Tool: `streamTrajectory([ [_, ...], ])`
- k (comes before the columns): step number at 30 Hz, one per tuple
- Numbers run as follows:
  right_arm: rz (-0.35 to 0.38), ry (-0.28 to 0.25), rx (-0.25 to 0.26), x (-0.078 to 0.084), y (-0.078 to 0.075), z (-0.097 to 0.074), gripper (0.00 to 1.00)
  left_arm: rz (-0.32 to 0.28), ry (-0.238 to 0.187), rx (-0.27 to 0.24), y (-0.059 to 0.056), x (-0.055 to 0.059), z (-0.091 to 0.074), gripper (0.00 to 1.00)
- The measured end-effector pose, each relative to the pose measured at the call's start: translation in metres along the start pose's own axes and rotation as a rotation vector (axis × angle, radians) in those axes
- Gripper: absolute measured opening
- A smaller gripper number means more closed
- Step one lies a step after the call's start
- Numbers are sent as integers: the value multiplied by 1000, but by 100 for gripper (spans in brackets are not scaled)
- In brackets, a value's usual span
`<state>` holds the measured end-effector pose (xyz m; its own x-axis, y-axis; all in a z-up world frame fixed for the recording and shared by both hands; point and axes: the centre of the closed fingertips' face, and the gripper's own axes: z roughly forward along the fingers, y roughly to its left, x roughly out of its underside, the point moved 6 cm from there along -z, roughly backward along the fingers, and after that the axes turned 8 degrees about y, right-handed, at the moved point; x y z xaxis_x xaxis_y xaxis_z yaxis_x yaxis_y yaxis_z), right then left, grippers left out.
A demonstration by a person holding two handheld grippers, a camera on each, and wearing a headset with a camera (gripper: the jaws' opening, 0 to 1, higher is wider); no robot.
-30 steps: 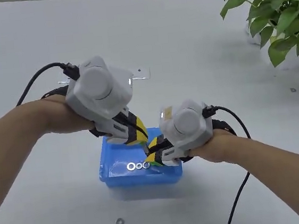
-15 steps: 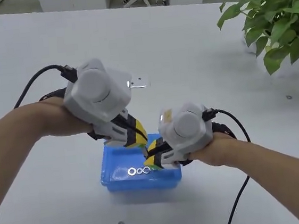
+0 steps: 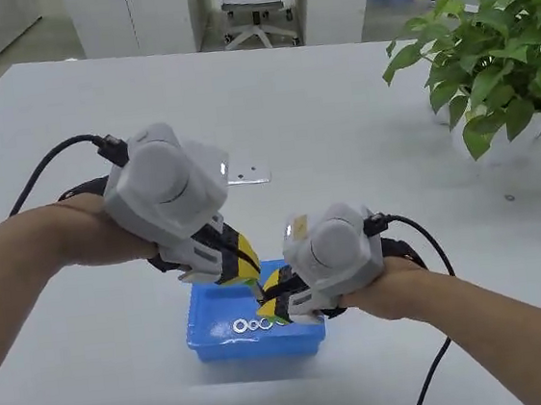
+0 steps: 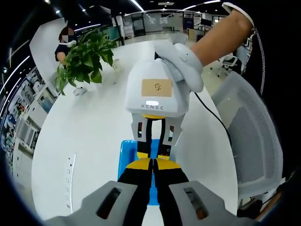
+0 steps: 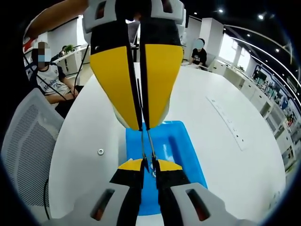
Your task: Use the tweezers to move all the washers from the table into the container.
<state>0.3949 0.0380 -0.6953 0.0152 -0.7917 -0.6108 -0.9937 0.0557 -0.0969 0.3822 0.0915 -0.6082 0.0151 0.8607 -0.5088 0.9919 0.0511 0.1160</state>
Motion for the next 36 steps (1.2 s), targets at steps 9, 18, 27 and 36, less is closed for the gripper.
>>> streamTrajectory([
  [9, -12, -13, 11, -8, 19, -6, 11, 5, 7, -13, -20, -2, -12, 5],
  [18, -26, -23, 7, -17, 38, -4, 11, -7, 16, -21, -40, 4, -22, 5],
  [27, -34, -32, -12, -24, 57, 5, 11, -17, 39, -11, -55, 15, -25, 5],
  [36, -28, -51, -31, -25, 72, 19, 12, -38, 63, -1, -68, 31, -24, 5],
])
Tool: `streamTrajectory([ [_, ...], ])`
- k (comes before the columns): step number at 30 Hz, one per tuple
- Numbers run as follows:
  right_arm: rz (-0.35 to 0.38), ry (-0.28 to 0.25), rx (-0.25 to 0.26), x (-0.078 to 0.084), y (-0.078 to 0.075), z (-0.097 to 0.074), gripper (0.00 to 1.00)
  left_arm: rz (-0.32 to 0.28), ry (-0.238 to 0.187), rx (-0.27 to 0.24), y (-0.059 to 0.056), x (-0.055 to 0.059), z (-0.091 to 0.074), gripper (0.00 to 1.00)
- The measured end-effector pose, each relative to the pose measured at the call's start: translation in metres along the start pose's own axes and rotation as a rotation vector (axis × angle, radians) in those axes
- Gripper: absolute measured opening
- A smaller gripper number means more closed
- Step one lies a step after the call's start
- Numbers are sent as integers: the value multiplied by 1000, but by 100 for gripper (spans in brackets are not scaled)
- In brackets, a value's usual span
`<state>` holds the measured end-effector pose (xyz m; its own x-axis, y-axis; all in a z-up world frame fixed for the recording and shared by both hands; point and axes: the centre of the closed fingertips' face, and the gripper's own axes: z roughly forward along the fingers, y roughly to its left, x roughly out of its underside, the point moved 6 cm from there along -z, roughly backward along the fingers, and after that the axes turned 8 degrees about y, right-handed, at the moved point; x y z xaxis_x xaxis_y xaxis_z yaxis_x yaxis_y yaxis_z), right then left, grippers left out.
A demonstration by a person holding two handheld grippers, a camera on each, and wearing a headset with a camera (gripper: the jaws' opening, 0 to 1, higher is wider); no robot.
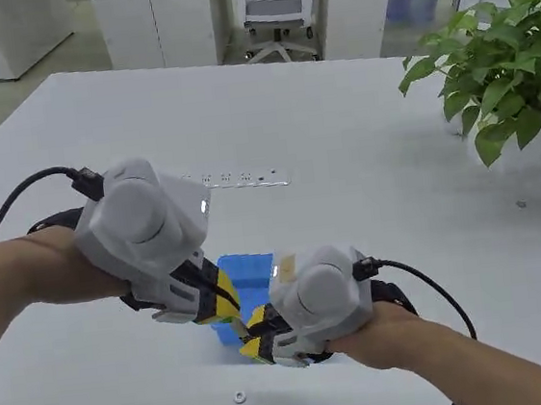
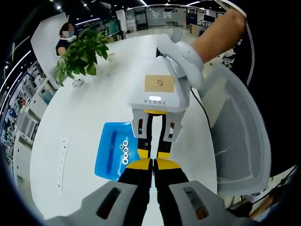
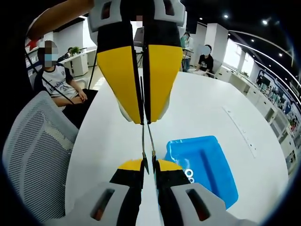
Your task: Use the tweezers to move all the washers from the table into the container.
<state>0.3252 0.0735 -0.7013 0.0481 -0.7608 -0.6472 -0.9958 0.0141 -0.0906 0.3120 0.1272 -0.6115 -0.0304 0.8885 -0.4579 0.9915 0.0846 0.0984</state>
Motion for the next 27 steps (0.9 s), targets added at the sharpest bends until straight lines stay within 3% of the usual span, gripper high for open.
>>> streamTrajectory([
  [27, 37, -4, -47, 14, 22, 28, 12, -15, 37, 59, -17, 19, 24, 5],
])
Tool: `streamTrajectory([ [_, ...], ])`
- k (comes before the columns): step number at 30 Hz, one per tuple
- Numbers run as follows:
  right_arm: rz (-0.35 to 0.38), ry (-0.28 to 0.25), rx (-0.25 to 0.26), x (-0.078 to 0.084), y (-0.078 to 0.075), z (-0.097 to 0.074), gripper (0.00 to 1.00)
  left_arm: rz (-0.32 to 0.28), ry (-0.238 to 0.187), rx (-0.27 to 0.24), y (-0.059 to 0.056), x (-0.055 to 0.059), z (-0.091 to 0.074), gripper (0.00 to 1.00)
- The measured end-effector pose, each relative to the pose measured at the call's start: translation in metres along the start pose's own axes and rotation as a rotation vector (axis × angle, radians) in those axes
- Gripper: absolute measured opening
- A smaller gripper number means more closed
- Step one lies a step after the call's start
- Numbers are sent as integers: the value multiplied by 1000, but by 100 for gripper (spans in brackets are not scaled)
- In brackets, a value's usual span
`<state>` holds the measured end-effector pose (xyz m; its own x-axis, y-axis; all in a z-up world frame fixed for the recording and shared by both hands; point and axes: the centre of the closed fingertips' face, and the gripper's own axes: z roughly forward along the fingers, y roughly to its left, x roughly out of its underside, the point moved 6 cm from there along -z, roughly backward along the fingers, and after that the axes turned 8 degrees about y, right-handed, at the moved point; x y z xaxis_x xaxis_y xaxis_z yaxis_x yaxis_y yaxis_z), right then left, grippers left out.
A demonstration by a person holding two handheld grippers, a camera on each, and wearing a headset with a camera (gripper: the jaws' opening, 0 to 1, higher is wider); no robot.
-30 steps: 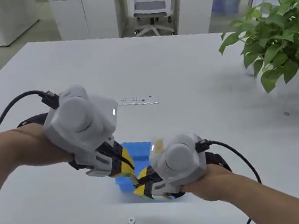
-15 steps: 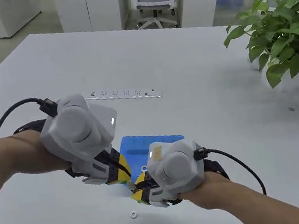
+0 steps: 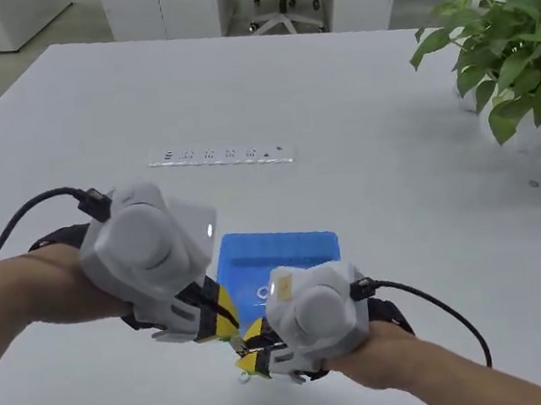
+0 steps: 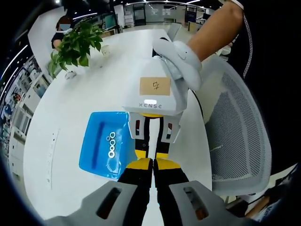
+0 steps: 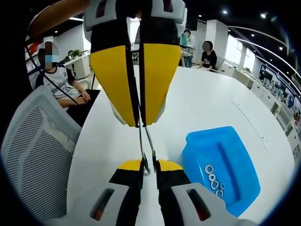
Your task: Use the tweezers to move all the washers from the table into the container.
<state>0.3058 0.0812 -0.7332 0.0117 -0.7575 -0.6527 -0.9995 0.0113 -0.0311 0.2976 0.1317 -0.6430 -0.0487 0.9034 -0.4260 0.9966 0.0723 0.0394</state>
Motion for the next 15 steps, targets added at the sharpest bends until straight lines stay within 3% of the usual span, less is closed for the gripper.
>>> streamTrajectory([
  [15, 14, 3, -19, 9, 4, 14, 13, -18, -1, 30, -1, 5, 13, 5],
])
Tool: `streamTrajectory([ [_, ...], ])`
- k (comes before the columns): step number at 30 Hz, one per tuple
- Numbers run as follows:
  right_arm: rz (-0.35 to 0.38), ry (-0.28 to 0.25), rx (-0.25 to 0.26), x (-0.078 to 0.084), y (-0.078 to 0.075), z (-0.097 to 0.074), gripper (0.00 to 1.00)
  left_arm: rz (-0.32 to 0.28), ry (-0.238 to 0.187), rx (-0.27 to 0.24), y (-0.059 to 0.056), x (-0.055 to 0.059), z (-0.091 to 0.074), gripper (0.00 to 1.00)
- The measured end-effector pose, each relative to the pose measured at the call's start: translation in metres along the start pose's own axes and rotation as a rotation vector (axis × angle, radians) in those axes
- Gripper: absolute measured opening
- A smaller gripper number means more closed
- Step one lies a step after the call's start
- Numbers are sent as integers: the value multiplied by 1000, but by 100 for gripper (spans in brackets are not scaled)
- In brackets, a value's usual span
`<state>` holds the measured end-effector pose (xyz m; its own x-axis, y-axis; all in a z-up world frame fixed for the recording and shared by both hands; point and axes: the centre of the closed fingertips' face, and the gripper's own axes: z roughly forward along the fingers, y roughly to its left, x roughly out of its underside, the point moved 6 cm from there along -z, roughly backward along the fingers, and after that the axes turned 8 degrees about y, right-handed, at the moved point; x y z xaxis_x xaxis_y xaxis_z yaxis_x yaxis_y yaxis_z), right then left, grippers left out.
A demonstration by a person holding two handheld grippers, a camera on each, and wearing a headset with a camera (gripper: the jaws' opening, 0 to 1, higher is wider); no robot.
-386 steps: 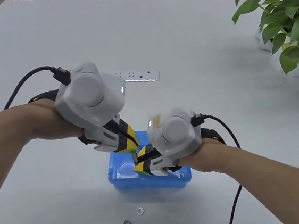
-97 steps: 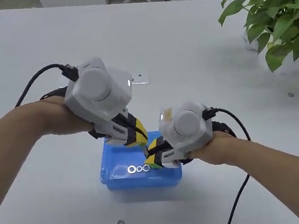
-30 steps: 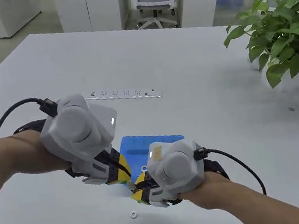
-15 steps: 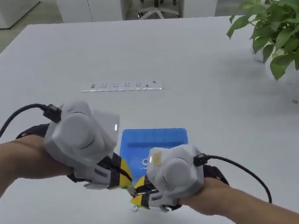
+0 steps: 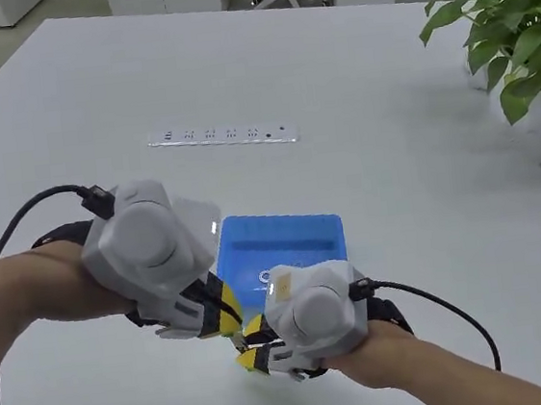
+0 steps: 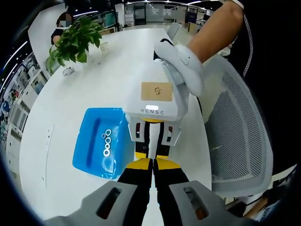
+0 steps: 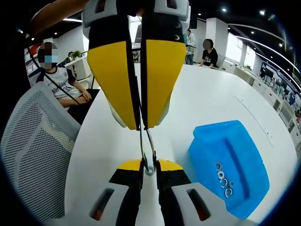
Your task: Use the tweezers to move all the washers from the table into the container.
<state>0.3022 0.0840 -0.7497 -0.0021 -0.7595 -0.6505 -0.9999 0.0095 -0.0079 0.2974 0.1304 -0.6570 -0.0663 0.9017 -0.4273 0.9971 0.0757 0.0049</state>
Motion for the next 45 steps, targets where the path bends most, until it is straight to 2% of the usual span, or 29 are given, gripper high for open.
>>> streamTrajectory([
  [29, 26, 0, -10, 5, -5, 9, 13, -12, 0, 20, 6, 2, 12, 5],
  [45, 31, 1, -7, 6, -4, 6, 10, -27, -22, 24, 8, 0, 13, 5],
])
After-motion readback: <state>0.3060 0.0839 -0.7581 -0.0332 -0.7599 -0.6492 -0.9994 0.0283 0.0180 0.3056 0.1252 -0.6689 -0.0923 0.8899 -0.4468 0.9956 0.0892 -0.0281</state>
